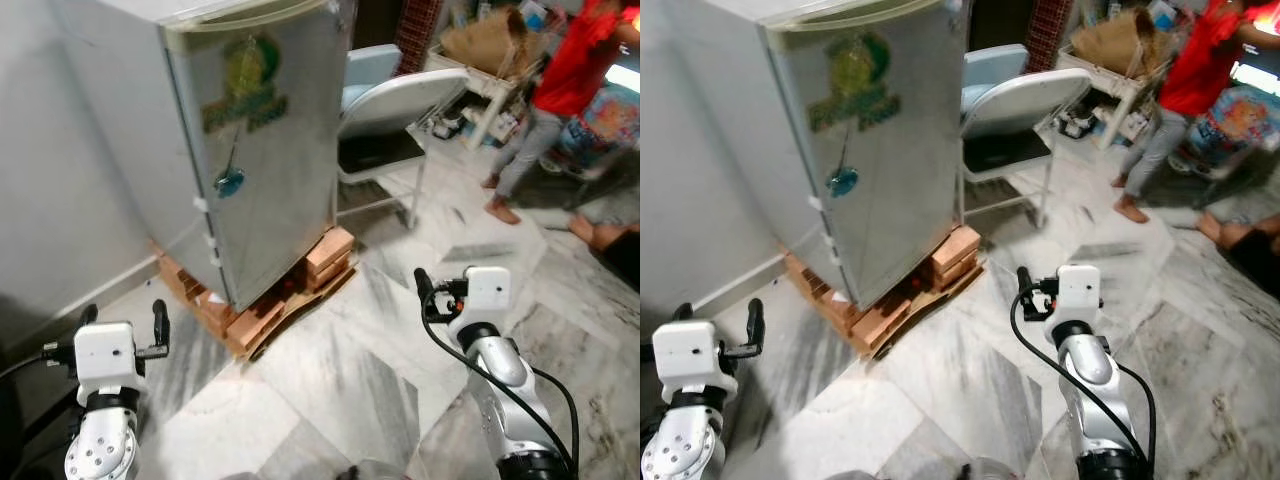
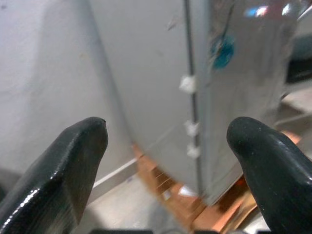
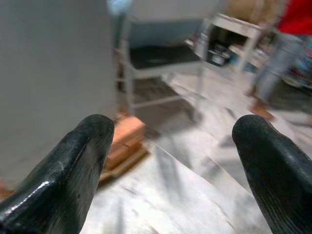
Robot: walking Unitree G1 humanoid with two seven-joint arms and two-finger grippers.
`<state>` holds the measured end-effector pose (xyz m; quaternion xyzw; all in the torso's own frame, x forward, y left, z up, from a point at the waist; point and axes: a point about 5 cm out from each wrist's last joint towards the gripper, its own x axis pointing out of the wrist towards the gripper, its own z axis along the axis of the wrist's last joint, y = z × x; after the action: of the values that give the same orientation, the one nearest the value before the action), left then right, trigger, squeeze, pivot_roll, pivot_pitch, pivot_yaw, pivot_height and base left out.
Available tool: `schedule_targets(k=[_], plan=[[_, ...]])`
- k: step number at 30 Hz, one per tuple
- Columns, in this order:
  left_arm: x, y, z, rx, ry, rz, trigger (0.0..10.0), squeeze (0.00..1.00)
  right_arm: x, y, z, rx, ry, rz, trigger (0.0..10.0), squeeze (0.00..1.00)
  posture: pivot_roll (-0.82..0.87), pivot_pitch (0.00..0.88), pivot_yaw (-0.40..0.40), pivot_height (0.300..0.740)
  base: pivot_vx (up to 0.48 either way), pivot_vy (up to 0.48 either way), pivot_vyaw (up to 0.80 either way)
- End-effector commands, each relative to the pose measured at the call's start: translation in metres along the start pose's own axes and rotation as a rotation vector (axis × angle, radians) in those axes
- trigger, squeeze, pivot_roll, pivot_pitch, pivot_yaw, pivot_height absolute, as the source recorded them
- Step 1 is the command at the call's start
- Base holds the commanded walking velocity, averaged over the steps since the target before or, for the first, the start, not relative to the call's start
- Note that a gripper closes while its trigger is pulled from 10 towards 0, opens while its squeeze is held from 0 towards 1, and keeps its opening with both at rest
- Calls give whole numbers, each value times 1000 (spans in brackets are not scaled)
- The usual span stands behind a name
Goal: Restocking fridge
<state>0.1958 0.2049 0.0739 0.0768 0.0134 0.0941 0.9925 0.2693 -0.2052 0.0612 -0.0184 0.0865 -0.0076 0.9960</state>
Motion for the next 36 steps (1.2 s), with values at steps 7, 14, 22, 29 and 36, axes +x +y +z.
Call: schedule_targets(k=[7, 14, 22, 29, 36], plan=[[3, 6, -2, 19, 15, -23, 10000, 0, 4, 11, 7, 23, -38, 10, 10000, 0, 32, 44, 15, 740, 270, 398, 0], [5, 1, -5, 21, 29, -55, 10000, 0, 2, 9, 7, 37, -44, -30, 10000, 0, 17, 45, 32, 740, 267, 400, 0], [7, -5, -7, 1, 30, -41, 10000, 0, 4, 13, 7, 24, -35, -10, 10000, 0, 13, 40, -7, 740, 128, 417, 0], [14, -3, -3, 23, -2, -37, 10000, 0, 13, 21, 13, 19, -52, 33, 10000, 0, 26, 27, -18, 740, 36, 278, -728], [19, -4, 1, 13, -17, -57, 10000, 0, 20, 27, 20, 29, -69, 38, 10000, 0, 29, 37, -11, 740, 0, 0, -772]])
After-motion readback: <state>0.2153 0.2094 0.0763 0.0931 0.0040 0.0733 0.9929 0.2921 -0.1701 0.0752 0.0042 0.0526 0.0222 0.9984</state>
